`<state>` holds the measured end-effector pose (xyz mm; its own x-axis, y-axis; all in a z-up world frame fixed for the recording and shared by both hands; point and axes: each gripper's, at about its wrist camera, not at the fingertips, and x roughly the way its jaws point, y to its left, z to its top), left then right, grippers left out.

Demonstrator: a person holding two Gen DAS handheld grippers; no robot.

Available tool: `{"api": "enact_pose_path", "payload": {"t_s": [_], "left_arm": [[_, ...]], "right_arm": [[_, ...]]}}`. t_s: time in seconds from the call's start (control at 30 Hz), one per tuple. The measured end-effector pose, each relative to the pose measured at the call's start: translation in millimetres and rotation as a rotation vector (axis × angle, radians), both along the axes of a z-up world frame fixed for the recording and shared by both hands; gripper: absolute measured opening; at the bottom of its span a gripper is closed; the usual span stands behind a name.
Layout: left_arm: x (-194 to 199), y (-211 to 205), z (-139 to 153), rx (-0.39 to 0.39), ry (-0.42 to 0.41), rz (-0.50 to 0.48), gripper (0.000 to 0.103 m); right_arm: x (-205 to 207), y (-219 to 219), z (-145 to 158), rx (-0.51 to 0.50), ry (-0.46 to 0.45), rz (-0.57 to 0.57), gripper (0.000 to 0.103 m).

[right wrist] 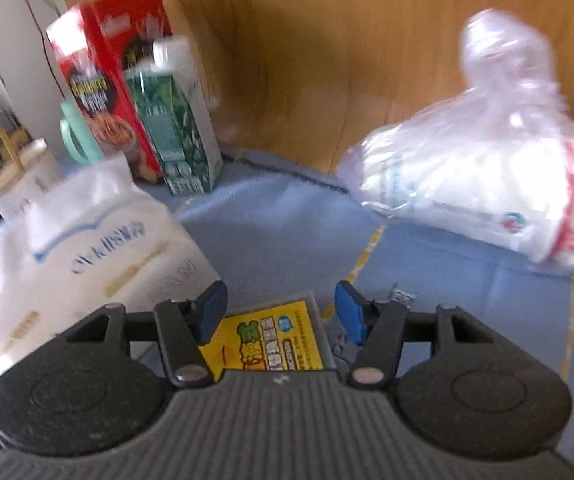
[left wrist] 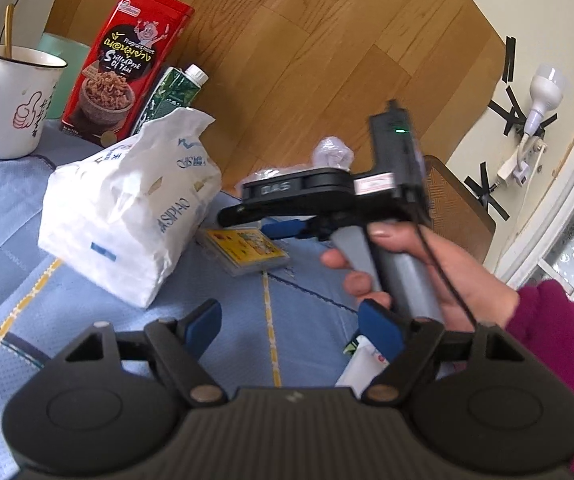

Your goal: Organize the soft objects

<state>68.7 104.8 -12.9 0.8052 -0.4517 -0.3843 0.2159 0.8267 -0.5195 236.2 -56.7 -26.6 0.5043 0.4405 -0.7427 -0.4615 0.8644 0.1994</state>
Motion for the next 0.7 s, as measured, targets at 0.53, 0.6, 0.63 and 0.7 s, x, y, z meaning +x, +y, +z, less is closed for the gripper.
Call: {"api": "enact_pose_path", "payload": {"t_s": [0.53,0.6,0.63,0.7], "left_arm": [[-16,27,9,-0.111,-0.101,0.117,0.084],[-18,30,10,-0.112,-0.111,0.137,0.084],[-18,31,11,-0.106,-0.113,0.147,0.084],[-18,32,10,-0.092,-0.100,0.159,0.084]], "right_arm": [[-124,-24,6,-0.015,-0.107,0.296,0.065],[-141,-27,5,0.000,-0.124,0.325,0.065],[-149,-28,4,0.010,-0.127,0.336,0.065],[-162,-25,2,0.038,-0.135,0.357,0.065]]}}
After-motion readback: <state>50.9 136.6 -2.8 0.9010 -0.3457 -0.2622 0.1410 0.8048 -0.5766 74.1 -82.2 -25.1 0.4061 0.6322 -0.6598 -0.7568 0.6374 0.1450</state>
